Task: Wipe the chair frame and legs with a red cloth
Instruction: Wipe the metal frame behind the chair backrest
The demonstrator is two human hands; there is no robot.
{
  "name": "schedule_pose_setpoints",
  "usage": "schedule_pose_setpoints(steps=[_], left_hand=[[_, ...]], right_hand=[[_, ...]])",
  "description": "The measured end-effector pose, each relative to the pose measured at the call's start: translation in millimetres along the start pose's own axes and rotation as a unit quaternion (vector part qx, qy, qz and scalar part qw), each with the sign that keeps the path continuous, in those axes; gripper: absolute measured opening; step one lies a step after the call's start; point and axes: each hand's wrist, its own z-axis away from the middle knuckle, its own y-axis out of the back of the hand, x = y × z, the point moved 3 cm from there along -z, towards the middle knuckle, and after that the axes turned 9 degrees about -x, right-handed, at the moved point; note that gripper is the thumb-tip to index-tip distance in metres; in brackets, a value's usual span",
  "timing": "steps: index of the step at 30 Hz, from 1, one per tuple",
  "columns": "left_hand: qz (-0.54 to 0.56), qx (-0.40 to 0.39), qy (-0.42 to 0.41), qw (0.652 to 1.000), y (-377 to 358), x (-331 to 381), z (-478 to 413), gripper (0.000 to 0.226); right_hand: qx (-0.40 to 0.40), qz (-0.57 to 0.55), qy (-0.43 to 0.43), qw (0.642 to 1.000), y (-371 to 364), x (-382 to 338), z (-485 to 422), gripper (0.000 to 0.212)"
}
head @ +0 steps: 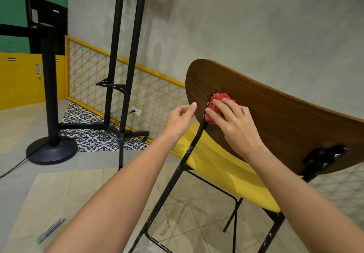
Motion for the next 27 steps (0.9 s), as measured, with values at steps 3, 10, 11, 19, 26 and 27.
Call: schedule_pose_setpoints(steps=[3,10,11,19,26,27], left_hand=[[-0.005,-0.002,0.000,1.000,-2,0,-2,0.040],[0.002,0.013,0.005,1.000,9,-4,-6,0.039],[0.004,0.015,0.005,1.000,10,-5,-6,0.039],[0.024,0.018,0.020,0.999,8,-12,-8,0.045],[0.012,0.006,0.034,0.999,8,-23,-9,0.047],[0.009,0.007,0.035,0.999,11,-24,-9,0.047]], right_hand=[[-0.003,-0.012,-0.005,1.000,-6,-6,2,0.050],[-0.045,-0.024,0.053,0.997,0,-4,-2,0.052],[-0.029,-0.043,0.047,0.998,5,-2,-8,0.051],[-0.060,0.004,0.022,0.998,13,-4,-46,0.057],[-0.136,0.149,0.047,0.978,-10,-28,-31,0.045],[-0.136,0.152,0.057,0.977,-11,-29,-31,0.043]])
